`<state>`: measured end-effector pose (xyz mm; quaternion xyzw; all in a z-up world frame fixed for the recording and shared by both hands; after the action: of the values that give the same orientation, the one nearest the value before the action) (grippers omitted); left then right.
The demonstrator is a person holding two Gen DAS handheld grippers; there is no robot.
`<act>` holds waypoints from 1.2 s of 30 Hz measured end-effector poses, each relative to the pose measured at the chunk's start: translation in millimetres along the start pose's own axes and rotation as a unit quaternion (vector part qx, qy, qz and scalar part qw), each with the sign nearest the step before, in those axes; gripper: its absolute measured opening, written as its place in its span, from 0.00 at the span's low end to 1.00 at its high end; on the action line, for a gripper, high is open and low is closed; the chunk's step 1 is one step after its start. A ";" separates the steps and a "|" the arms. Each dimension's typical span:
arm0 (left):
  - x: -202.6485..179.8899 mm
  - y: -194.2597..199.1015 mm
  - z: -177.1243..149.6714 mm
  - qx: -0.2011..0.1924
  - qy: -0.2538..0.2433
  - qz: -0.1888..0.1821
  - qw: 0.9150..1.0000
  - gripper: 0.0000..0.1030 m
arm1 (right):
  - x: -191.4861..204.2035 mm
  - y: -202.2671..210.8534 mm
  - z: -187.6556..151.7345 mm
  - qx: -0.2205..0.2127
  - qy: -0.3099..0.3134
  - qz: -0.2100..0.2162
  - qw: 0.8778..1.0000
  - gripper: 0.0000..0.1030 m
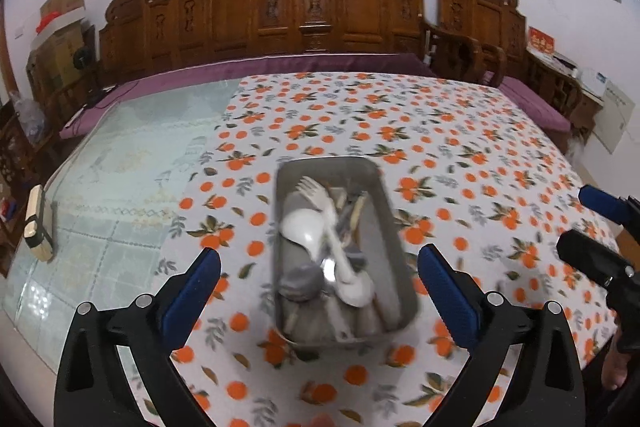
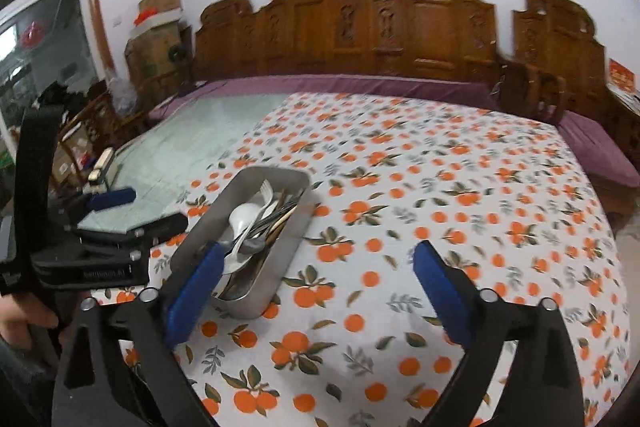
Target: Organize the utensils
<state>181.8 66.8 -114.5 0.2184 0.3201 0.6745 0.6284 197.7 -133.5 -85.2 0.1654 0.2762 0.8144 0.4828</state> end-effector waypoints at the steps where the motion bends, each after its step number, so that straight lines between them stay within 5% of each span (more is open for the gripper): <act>1: -5.7 4.9 -2.1 0.001 -0.003 -0.003 1.000 0.92 | -2.1 5.9 -0.5 -0.004 -0.003 -0.006 1.000 0.97; 8: -42.2 44.2 -15.9 -0.011 -0.020 -0.012 1.000 0.92 | -16.5 63.6 -8.7 -0.029 -0.019 -0.047 0.998 0.97; 24: -79.3 186.7 2.5 -0.125 -0.004 -0.056 0.991 0.92 | -10.5 215.2 13.9 -0.147 -0.016 -0.118 0.982 0.97; 36: -86.7 234.7 -6.7 -0.160 -0.019 -0.054 0.985 0.92 | -4.5 242.1 9.7 -0.165 -0.017 -0.123 0.979 0.97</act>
<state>21.0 -21.1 55.9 0.1098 0.2072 0.6779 0.6967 36.7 -227.0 70.0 0.0621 0.1481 0.7804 0.6043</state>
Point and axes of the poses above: each gripper's, at about its wrist camera, not at the fingertips, and y roughly against the way its jaws point, x to its left, z to its top, the point moved 1 cm from there along -y, roughly the way its jaws point, and after that the axes turned 10 degrees about y, right-handed, at the moved point
